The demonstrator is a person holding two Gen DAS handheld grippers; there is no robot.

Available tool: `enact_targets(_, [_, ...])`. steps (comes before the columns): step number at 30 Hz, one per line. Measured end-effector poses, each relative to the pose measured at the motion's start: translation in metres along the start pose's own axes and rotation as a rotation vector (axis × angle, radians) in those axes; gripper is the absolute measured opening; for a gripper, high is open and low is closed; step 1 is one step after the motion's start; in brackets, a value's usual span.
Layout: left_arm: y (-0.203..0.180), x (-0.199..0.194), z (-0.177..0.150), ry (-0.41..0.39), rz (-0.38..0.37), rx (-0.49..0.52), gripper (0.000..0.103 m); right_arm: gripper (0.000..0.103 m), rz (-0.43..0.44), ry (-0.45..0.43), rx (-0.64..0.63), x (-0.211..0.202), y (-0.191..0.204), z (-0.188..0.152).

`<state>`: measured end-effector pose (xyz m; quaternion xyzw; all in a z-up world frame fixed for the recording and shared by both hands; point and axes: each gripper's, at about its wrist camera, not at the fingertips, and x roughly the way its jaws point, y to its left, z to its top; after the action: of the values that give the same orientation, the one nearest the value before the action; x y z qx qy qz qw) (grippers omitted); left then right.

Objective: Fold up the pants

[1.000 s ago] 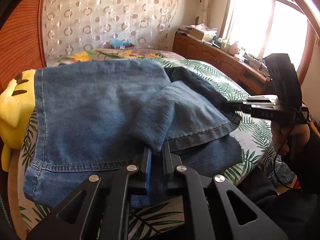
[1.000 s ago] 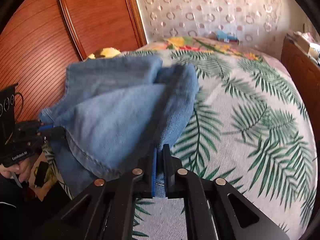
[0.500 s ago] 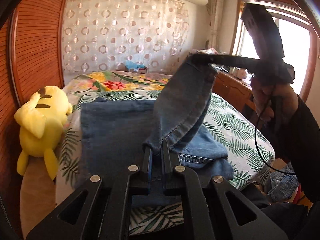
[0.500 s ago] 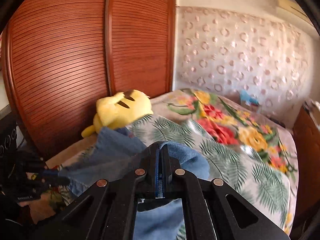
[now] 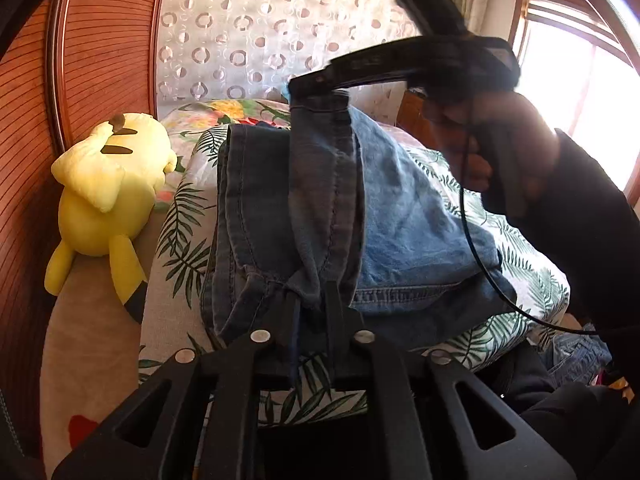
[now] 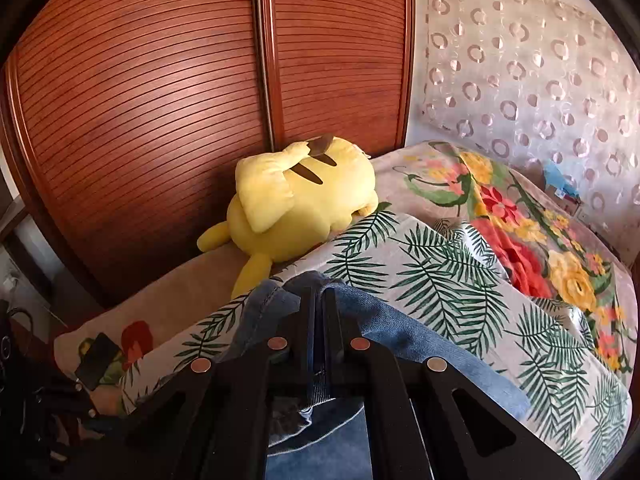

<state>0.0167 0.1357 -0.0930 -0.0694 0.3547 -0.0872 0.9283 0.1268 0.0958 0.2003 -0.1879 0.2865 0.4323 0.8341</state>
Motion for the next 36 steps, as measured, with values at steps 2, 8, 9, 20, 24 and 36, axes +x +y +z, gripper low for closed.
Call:
enact_targets(2, [0.001, 0.000, 0.000, 0.006, 0.004, 0.004, 0.018, 0.007, -0.013, 0.007, 0.003, -0.001, -0.002, 0.001])
enact_targets(8, [0.007, -0.005, 0.004, -0.015, 0.039, -0.011, 0.051, 0.052, -0.016, -0.040, 0.026, -0.008, -0.009, -0.010])
enact_targets(9, [0.006, -0.006, 0.006, -0.019, 0.042, -0.008, 0.055, 0.052, -0.013, -0.053, 0.030, -0.009, -0.013, -0.014])
enact_targets(20, [-0.010, 0.006, 0.015, -0.030, 0.046, 0.042, 0.064, 0.055, -0.170, -0.049, 0.123, -0.062, -0.056, -0.097])
enact_targets(24, [-0.011, 0.016, 0.017, -0.037, 0.058, 0.054, 0.059, 0.055, -0.200, 0.045, 0.206, -0.048, -0.080, -0.143])
enact_targets(36, [0.037, 0.015, -0.001, -0.015, 0.133, -0.117, 0.017, 0.061, -0.156, 0.091, 0.303, -0.012, -0.094, -0.167])
